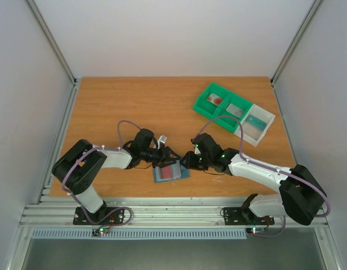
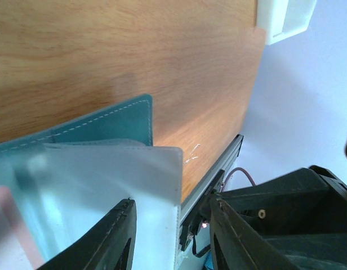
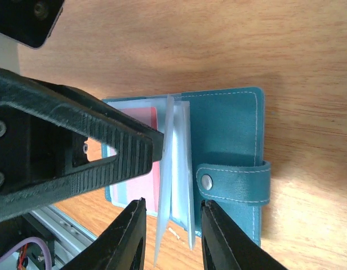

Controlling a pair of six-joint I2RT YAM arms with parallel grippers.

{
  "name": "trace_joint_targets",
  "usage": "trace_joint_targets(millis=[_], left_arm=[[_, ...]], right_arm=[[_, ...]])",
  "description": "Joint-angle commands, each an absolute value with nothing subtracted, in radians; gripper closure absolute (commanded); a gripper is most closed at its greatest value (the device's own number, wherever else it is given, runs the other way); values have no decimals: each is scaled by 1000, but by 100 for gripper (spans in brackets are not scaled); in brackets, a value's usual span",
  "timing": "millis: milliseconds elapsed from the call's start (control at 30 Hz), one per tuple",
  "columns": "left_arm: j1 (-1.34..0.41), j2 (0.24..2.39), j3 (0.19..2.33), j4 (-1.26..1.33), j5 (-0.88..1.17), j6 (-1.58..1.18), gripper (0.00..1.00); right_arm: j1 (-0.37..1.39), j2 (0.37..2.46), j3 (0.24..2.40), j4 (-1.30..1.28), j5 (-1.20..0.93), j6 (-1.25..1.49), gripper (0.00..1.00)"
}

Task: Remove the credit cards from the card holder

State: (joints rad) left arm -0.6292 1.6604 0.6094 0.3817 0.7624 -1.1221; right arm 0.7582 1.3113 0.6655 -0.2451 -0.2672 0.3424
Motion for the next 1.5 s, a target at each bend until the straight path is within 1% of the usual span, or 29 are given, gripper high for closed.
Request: trace_joint_targets(millis=[0,167,367,633,833,933,1067,1300,1467], left_arm=[[-633,1667,629,381,732,-1131,62],[-634,1638,652,273,695,-1070,63],[-634,1622,651,251,683,-1057,62],[-619,1550,646,141,636,-1013,61],[-582,1503,597,115,608,-1003,60],[-557,1494,558,142,631,-976,57],[-531,1482,500,172,648,-966,57],[-518,1449,451,166,622,-961,60],[-517,1448,455,149,616,-947,62]], right_arm=[[758,1263,665,-302,-226,314,72],[758,1232,672,-311,-221,316,72],[757,1210,680,-307,-235,327,70],[759,1219,704,-252,-329,346,68],[763,1291,716,-177,-414,369,69],[771,1341,735,-179,-426,369,69],[775,1420,772,-179,-449,360,72],[776,1564,828,-181,-464,322,76],[776,1620,836,-166,-469,318,77]])
